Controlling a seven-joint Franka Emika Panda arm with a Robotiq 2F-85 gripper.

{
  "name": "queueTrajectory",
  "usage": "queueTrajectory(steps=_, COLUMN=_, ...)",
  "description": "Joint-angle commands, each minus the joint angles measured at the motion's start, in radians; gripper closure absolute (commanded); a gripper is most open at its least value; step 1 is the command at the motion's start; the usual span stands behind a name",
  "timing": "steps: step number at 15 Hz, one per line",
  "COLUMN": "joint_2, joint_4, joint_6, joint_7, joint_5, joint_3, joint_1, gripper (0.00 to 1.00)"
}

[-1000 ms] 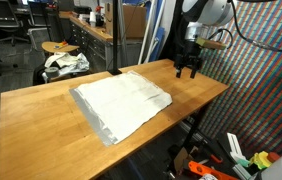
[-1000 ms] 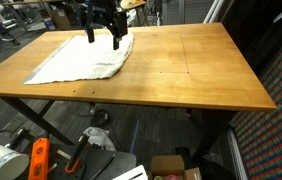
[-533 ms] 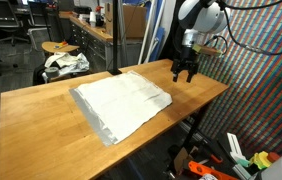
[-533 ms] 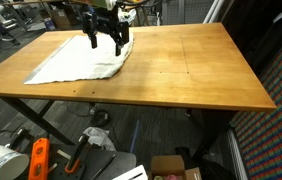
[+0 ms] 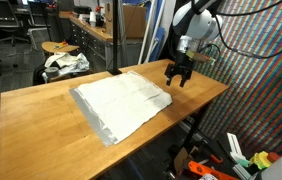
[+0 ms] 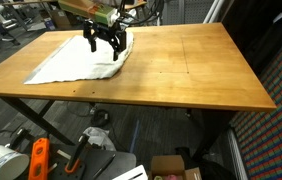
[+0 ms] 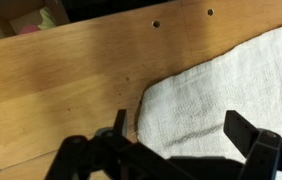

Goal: Fold the towel in half

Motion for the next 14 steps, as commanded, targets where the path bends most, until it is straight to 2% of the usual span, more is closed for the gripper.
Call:
queueTrajectory(steps=1, joint_2=0.028, joint_4=0.006, joint_6=0.062, joint_7=-0.029, joint_5=0.046, joint_3=0.031, joint_1=-0.023, gripper=0.0)
queueTrajectory(steps=5, joint_2=0.074, joint_4=0.016, joint_6=0.122, joint_7=-0.03, joint_5=0.066, joint_3=0.045, joint_1=-0.028, gripper=0.0)
queueTrajectory(steps=14, joint_2=0.138, joint_4=0.03, joint_6=0.155, joint_7=-0.048, joint_5=0.089, joint_3=0.077, joint_1=-0.057, gripper=0.0)
